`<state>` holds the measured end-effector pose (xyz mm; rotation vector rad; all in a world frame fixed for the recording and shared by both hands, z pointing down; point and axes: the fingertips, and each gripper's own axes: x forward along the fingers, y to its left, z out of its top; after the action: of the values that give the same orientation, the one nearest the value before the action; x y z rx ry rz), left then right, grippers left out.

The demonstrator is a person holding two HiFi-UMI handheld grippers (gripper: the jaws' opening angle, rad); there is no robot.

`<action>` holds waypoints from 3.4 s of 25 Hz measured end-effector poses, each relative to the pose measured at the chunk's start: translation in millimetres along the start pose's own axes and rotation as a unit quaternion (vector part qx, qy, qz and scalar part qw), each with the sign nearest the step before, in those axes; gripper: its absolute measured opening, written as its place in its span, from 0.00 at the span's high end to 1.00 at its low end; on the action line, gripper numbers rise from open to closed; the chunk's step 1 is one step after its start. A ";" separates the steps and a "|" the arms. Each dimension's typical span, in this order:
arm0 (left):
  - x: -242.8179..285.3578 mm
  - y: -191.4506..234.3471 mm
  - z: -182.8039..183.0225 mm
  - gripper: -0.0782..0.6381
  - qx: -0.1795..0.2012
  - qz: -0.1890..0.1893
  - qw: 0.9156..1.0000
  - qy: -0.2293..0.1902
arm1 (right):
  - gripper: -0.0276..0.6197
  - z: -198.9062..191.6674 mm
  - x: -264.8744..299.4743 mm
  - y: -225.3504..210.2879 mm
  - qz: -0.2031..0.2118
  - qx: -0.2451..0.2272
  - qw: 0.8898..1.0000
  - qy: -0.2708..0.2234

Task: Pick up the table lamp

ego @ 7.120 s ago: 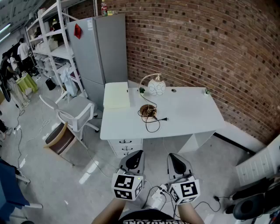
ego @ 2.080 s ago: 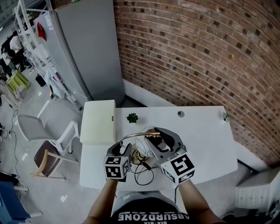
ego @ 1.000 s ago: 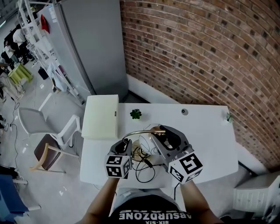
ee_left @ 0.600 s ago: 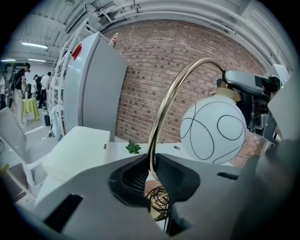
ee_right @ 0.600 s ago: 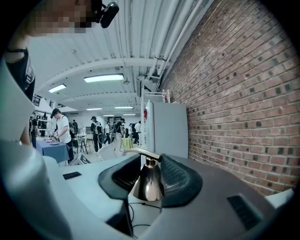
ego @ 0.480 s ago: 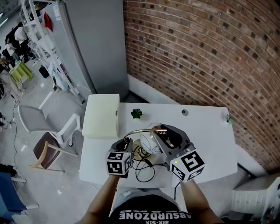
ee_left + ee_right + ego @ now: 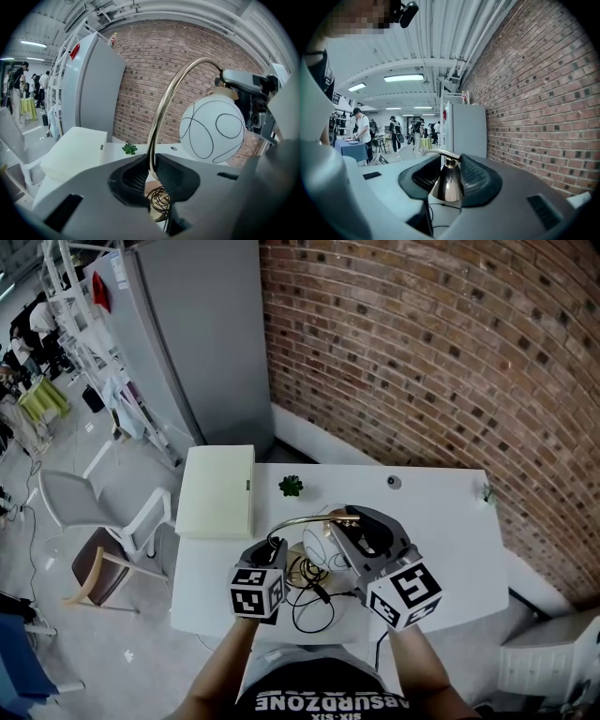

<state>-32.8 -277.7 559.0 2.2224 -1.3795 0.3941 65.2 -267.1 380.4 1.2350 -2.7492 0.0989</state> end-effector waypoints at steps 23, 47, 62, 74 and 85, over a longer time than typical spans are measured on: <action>-17.1 -11.3 36.2 0.83 -0.004 -0.002 1.000 -0.018 | 0.76 36.9 -14.1 -0.5 0.001 -0.011 1.000 -0.029; -38.8 -27.3 76.6 0.83 0.003 -0.031 0.998 -0.057 | 0.76 80.0 -27.1 -2.0 0.007 -0.024 0.998 -0.060; -46.2 -29.0 79.6 0.83 -0.001 -0.034 0.997 -0.066 | 0.76 85.6 -30.4 2.6 0.011 -0.029 0.997 -0.064; -47.1 -29.1 78.4 0.83 -0.006 -0.033 0.997 -0.067 | 0.76 85.6 -32.7 7.0 0.010 -0.041 0.997 -0.067; -48.3 -27.4 78.0 0.83 -0.009 -0.032 0.997 -0.065 | 0.76 85.9 -30.7 9.1 0.011 -0.043 0.997 -0.063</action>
<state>-30.9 -273.8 463.4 2.3067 -1.3673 0.2161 71.0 -247.9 290.9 1.2278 -2.8410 -0.0984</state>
